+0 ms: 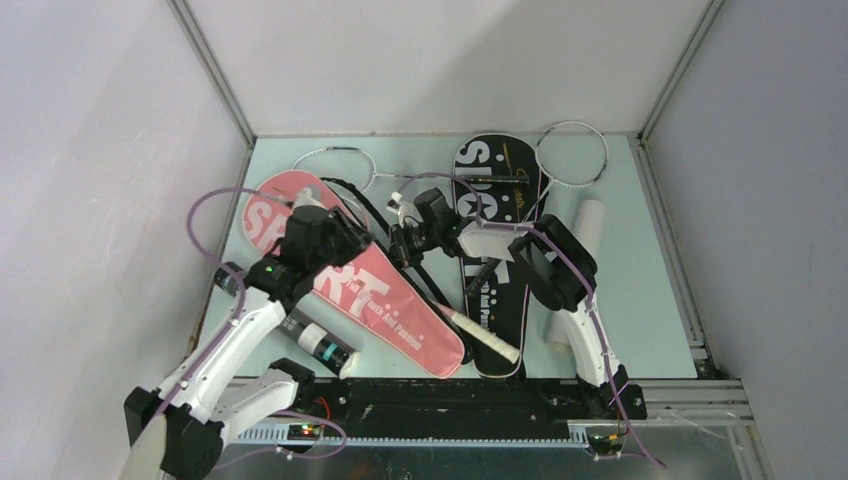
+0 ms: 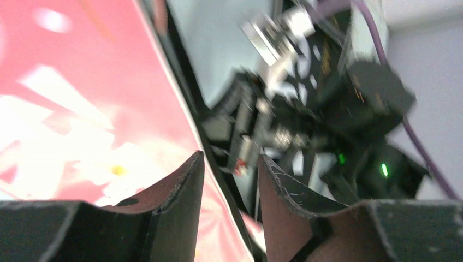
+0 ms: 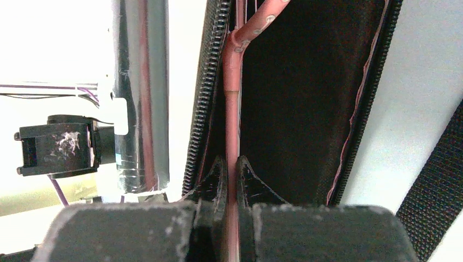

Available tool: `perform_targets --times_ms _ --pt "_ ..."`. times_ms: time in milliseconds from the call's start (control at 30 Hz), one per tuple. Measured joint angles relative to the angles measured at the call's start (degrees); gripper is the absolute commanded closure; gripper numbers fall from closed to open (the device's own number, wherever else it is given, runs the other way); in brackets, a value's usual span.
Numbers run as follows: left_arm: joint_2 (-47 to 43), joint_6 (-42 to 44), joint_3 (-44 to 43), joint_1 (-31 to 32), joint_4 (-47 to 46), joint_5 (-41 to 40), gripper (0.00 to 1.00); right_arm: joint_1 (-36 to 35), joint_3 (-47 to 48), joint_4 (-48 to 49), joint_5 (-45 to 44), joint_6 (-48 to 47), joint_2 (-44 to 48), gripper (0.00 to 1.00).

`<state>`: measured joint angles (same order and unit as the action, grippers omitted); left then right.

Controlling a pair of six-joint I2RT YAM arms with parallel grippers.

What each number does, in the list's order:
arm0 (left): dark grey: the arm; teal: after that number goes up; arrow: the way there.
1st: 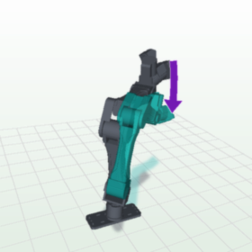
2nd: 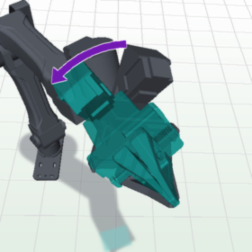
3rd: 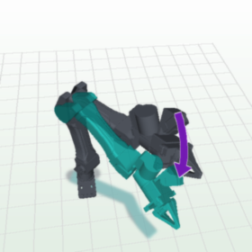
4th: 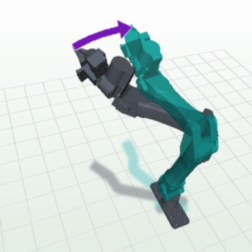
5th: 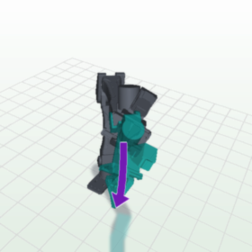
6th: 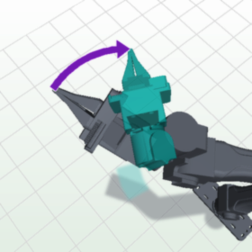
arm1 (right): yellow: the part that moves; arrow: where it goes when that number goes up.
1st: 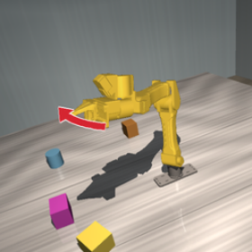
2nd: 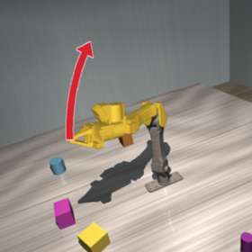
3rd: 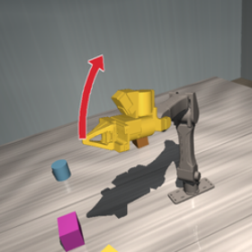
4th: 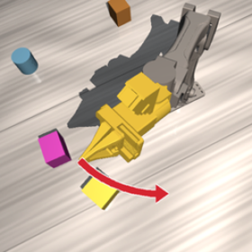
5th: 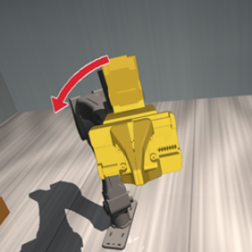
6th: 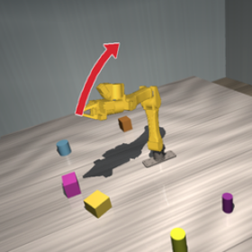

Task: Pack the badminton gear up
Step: Place the racket in the racket bag.

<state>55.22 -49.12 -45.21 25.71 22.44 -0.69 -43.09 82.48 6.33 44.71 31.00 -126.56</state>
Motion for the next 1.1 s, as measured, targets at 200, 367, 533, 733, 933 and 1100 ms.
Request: perform_targets --times_ms 200,367,533,733,933,1100 --pt "3.9 -3.6 -6.8 -8.4 9.7 -12.5 0.47 -0.5 -0.3 0.0 -0.1 -1.3 0.0 1.0" --pt "14.8 -3.4 -13.6 -12.6 13.0 -16.4 0.46 -1.4 -0.5 0.1 -0.8 -2.0 0.1 1.0" --pt "25.7 -3.3 -20.2 -15.9 13.7 -17.2 0.45 -2.6 -1.1 0.0 -1.6 -3.0 0.4 1.0" --pt "33.8 -2.6 -23.1 -16.8 13.2 -15.8 0.44 -3.0 -1.2 -0.3 -2.2 -3.7 0.9 1.0" --pt "37.3 -1.6 -23.4 -16.8 13.1 -13.6 0.45 -3.0 -1.2 -1.3 -3.1 -4.7 1.3 1.0" --pt "38.7 -0.9 -24.3 -16.8 12.9 -11.4 0.42 -3.0 -1.2 -1.9 -3.9 -5.7 1.5 1.0"
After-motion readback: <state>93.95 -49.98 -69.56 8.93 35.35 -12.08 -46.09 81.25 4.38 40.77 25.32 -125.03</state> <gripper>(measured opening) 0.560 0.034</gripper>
